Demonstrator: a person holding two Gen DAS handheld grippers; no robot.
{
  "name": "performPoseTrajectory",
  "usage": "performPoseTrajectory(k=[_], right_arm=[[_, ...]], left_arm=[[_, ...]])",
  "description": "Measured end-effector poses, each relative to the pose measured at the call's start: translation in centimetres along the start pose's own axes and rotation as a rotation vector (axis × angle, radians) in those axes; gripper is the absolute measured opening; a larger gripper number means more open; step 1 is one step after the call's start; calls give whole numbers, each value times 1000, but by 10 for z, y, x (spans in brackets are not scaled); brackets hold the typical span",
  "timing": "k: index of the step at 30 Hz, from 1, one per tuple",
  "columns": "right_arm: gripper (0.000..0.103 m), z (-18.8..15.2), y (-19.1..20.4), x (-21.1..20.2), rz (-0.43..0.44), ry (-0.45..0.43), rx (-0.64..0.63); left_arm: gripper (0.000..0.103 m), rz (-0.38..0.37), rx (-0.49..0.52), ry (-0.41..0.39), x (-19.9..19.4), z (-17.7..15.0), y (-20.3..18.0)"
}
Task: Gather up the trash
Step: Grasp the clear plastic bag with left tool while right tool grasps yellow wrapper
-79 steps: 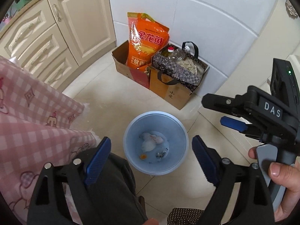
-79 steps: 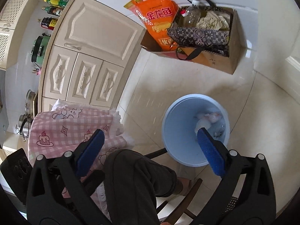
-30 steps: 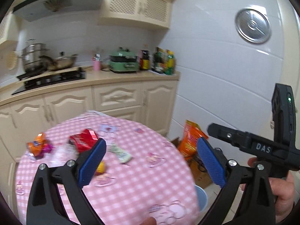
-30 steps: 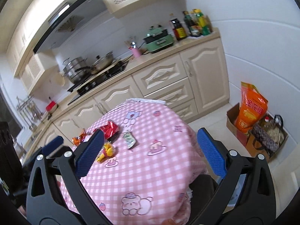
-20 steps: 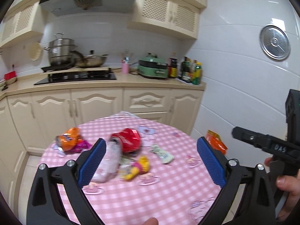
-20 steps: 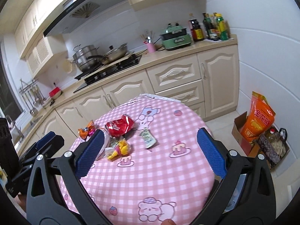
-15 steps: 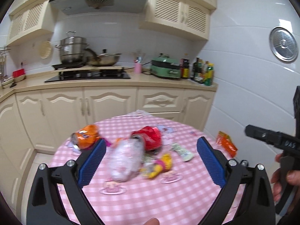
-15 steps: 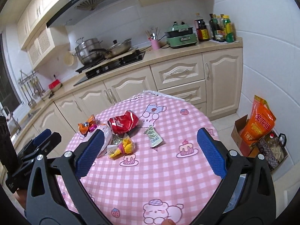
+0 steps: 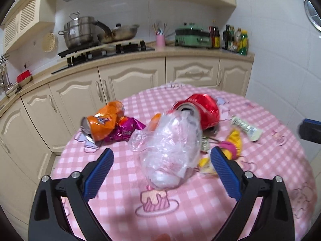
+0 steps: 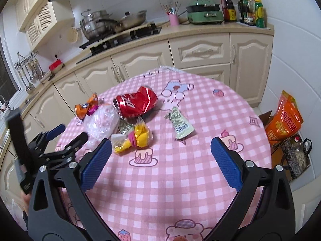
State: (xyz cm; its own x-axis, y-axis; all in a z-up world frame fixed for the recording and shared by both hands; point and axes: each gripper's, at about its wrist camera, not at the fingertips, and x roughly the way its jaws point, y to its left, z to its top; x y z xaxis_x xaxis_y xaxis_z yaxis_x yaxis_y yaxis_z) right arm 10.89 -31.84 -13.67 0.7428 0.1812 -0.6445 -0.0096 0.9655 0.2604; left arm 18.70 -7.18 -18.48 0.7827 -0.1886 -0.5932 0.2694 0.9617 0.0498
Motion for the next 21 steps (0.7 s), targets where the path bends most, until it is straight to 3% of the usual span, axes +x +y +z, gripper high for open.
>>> performPoseTrajectory(k=[3, 4, 8, 10, 13, 16, 21], right_arm=[[97, -1, -5, 5, -5, 9, 10], [97, -1, -6, 6, -8, 12, 13], [97, -2, -6, 20, -3, 38, 17], [97, -3, 0, 30, 9, 56, 5], [97, -5, 14, 48, 32, 87, -28], [97, -6, 29, 68, 57, 115, -56], [97, -6, 46, 105, 62, 155, -83]], left_arm=[[95, -7, 8, 72, 27, 3, -1], [95, -40, -2, 102, 36, 5, 0], [95, -77, -33, 137, 54, 10, 4], [72, -103, -50, 156, 58, 8, 7], [59, -115, -61, 138, 51, 7, 8], [49, -107, -75, 118, 40, 2, 12], [49, -106, -121, 116, 30, -7, 22]])
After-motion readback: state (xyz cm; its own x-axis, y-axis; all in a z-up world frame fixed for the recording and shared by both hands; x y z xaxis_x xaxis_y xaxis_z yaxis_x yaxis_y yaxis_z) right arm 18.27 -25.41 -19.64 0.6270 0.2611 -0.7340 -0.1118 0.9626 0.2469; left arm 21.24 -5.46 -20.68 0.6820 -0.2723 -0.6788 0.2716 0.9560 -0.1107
